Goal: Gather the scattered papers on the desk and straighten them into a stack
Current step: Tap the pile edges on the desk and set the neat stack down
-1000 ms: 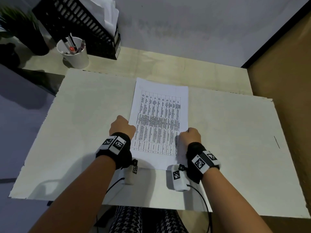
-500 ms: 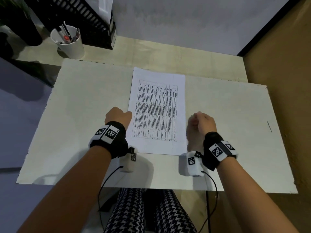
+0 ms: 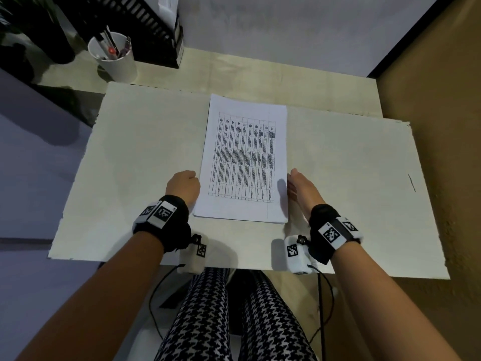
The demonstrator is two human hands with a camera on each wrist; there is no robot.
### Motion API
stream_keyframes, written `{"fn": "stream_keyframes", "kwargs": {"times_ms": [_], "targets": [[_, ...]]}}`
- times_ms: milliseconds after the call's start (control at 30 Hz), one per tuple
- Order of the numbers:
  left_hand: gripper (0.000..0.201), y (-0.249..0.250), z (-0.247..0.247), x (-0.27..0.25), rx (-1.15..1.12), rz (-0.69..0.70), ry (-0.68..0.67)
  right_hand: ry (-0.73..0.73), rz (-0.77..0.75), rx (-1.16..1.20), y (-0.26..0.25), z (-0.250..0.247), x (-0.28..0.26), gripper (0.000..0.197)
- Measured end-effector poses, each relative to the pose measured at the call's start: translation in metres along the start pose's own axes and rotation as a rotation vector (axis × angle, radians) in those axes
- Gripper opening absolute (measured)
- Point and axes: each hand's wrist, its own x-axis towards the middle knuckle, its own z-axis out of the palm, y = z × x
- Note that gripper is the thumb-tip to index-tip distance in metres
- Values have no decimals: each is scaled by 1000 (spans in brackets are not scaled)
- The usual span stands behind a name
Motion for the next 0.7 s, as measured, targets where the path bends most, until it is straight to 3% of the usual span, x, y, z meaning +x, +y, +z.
{"fn": "stream_keyframes", "kwargs": {"times_ms": [100, 267, 333, 433, 467, 533, 567, 600, 633, 700], "targets": [[39, 3, -1, -3, -19, 5, 17, -3, -42, -43, 14, -8, 25, 28], [37, 4, 1, -2, -74, -4, 18, -39, -25, -86, -1, 4, 6, 33], [34, 2, 1, -1, -98, -5, 40, -34, -41, -58, -8, 12, -11, 64], [34, 2, 1, 1, -122, 1, 31, -16, -69, 23, -8, 16, -18, 72], [9, 1, 0, 1, -107, 15, 24, -46, -60, 51, -7, 18, -16, 77], [27, -2, 0, 6, -151, 3, 12, -64, -37, 38, -3, 20, -12, 97], [17, -2, -2, 2, -183, -4, -20, -73, -35, 48, 6, 12, 1, 110], [30, -6, -2, 5, -206, -4, -16, -87, -17, 73, 16, 5, 16, 120], [34, -9, -5, 3, -194, -15, -36, -84, -6, 89, 23, 0, 23, 122], [22, -13, -9, -4, -167, -19, -59, -84, -9, 84, 17, -1, 6, 116]]}}
